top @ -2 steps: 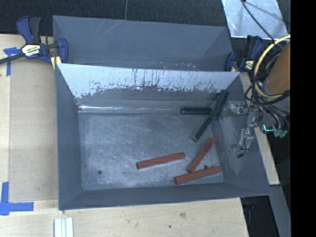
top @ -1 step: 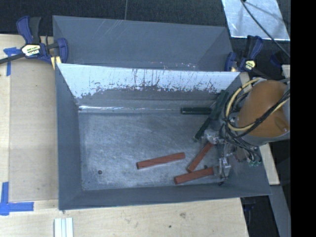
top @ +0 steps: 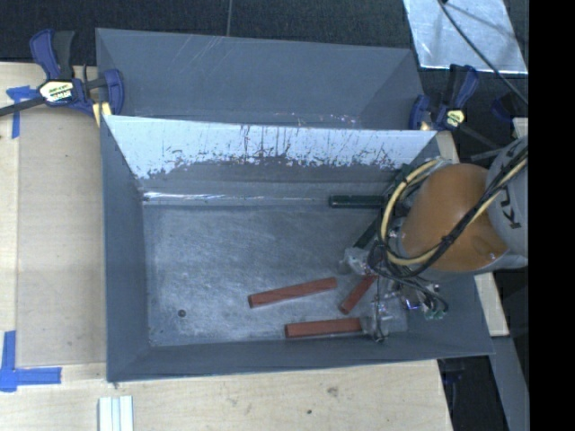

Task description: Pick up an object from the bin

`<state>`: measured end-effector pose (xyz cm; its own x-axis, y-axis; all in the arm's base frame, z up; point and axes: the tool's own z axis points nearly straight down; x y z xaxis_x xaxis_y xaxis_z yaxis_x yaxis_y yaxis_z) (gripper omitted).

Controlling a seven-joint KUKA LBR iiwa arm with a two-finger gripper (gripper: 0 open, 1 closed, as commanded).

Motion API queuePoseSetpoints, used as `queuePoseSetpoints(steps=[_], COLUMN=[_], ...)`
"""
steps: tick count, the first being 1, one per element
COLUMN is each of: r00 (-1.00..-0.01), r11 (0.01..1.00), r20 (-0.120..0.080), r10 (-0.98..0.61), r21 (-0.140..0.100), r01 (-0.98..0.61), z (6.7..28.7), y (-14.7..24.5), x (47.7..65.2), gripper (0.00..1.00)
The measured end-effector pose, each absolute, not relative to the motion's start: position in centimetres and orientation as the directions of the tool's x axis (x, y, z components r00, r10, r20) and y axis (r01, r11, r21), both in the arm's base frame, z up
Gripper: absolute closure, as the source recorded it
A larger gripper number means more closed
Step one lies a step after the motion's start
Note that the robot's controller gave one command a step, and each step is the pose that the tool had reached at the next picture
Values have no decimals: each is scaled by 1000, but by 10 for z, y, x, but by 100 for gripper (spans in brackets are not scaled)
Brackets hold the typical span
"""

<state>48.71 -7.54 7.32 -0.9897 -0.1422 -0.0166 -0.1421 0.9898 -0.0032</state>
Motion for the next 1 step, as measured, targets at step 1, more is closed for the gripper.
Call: queuePoseSetpoints(steps=[1], r00=[-978], r11=[978], r20=[-8], r10=[-210], r21=[-1], r01=[-210], z=[72], y=[-11], x=[491], gripper=[0])
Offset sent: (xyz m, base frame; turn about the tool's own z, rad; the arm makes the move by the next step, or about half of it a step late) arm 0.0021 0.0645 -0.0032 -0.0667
